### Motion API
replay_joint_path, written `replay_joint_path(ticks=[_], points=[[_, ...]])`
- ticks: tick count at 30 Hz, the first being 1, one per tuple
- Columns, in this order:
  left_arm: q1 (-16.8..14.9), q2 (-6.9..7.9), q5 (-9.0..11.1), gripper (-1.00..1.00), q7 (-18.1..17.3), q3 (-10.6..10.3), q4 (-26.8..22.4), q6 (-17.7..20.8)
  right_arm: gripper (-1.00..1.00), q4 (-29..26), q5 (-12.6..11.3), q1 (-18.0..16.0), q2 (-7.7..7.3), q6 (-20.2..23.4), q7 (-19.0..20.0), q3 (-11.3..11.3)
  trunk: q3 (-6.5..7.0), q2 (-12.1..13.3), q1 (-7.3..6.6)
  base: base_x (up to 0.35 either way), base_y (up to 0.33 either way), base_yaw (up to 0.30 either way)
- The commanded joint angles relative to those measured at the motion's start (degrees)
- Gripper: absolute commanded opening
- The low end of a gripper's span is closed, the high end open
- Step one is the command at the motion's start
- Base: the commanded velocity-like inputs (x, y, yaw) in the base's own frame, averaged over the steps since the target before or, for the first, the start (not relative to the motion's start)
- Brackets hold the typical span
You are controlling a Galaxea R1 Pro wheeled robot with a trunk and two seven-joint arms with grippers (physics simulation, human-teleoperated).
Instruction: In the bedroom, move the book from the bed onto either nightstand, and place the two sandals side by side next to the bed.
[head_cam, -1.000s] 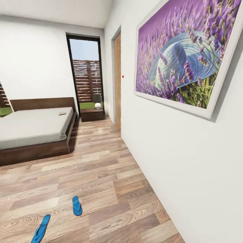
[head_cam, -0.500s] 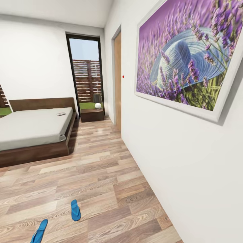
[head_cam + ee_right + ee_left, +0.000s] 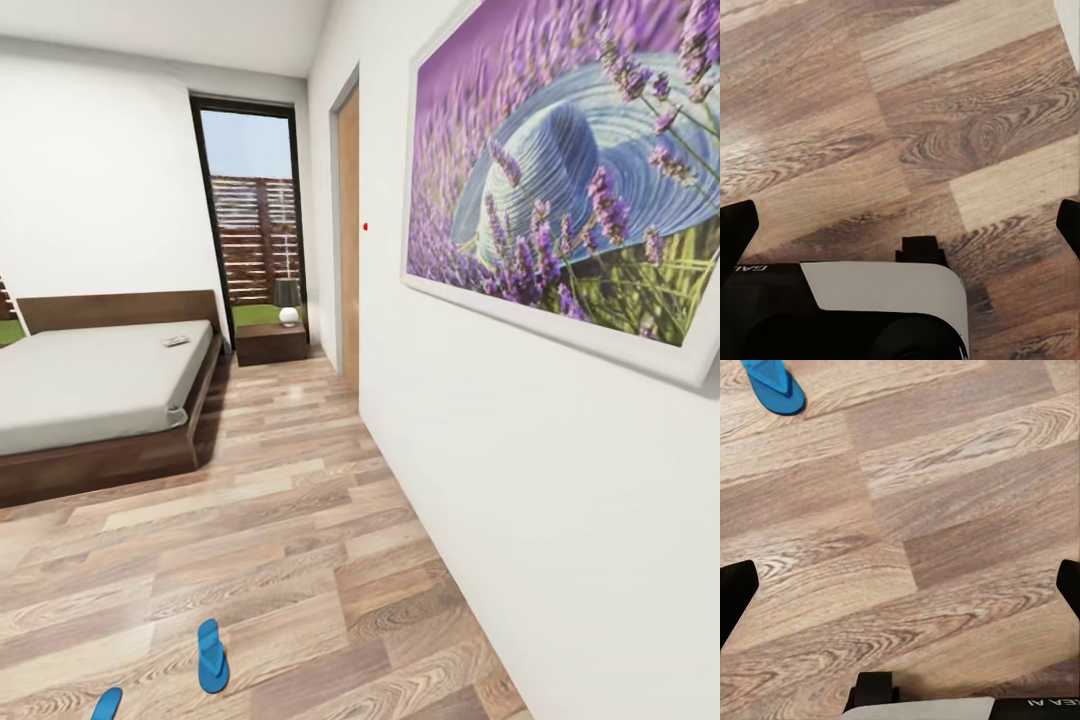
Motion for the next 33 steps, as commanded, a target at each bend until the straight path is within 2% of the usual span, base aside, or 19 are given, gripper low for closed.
replay_joint_path(ticks=[1, 10, 15, 25, 33], points=[[-0.02, -0.01, -0.01, 1.0, -0.01, 0.03, 0.0, -0.15, 1.0, -0.01, -0.01, -0.02, 0.02, -0.02, 0.08, -0.17, -0.05, -0.02, 0.03, 0.284, 0.0, 0.0], [-0.02, -0.01, -0.02, 1.0, -0.01, 0.03, -0.01, -0.14, 1.0, 0.0, -0.03, -0.02, 0.05, -0.02, 0.08, -0.17, -0.05, -0.02, 0.03, 0.254, -0.024, 0.005], [-0.02, -0.01, -0.01, 1.0, -0.01, 0.03, 0.0, -0.17, 1.0, -0.02, -0.03, -0.01, 0.03, -0.02, 0.08, -0.17, -0.05, -0.02, 0.03, 0.195, -0.102, 0.178], [-0.02, -0.01, -0.03, 1.0, -0.01, 0.03, 0.0, -0.14, 1.0, -0.02, -0.04, -0.02, 0.04, -0.02, 0.08, -0.17, -0.05, -0.02, 0.03, 0.028, -0.017, 0.27], [-0.02, -0.01, -0.02, 1.0, -0.01, 0.02, 0.01, -0.14, 1.0, -0.02, -0.01, -0.02, 0.04, -0.02, 0.08, -0.17, -0.05, -0.02, 0.03, 0.05, -0.043, 0.067]])
